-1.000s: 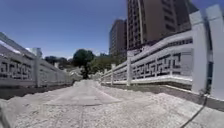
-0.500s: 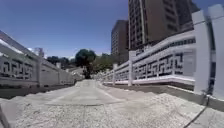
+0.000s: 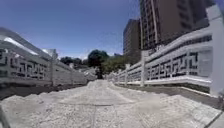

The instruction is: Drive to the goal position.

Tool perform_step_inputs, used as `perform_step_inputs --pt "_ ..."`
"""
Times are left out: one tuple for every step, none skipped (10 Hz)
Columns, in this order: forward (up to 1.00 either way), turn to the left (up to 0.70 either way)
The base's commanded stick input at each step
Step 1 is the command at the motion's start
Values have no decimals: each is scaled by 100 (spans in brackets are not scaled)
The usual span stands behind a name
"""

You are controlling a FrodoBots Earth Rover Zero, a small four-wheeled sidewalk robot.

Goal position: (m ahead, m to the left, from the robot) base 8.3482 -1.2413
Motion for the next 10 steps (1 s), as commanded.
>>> perform_step_inputs --pt "0 45" --pt "0 45" --pt "0 45" --pt "0 45" --pt "0 38" --pt "0 0" --pt "0 0" --pt "0 0" --pt "0 0" --pt "0 0"
